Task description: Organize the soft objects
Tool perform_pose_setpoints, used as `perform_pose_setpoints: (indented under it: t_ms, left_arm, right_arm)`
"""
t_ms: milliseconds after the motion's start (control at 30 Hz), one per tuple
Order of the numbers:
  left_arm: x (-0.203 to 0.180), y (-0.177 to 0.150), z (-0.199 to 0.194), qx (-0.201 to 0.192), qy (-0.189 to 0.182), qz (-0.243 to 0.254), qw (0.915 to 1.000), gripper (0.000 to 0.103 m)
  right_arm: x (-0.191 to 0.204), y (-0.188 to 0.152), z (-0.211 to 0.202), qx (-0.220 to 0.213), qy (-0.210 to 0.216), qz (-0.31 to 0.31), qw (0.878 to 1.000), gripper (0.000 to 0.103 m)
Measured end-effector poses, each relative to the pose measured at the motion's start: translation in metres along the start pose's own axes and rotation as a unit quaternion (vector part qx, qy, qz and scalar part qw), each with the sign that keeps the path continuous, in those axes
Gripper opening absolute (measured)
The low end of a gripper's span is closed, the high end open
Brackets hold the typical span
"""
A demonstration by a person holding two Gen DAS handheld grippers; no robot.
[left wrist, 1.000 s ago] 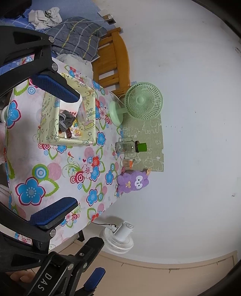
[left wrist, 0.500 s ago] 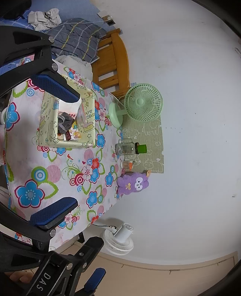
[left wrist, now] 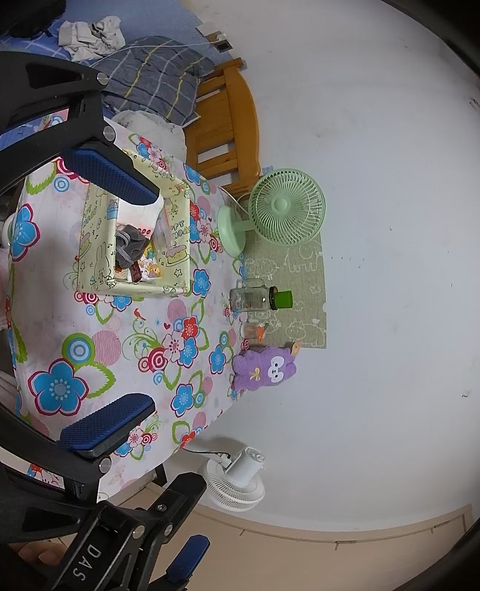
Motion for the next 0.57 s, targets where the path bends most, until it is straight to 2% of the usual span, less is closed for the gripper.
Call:
perform_pose_setpoints:
  t_ms: [567]
  left_arm:
    - [-0.0012,0.0027,0.0012,0.000,0.002,-0.002,1.0000,0.103]
  right_arm:
    - [0.0007,0.0000,0.0008,0.000,0.000,-0.001,1.000,0.098]
Point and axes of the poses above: each gripper's, at about its wrist camera, not at the fingertips, and z roughly the way its jaws point, x to its left, y to its top, the point moved 4 cm from there along z, roughly the way its jaws point, and after that the axes turned 13 degrees about z, right-handed, at the moved point
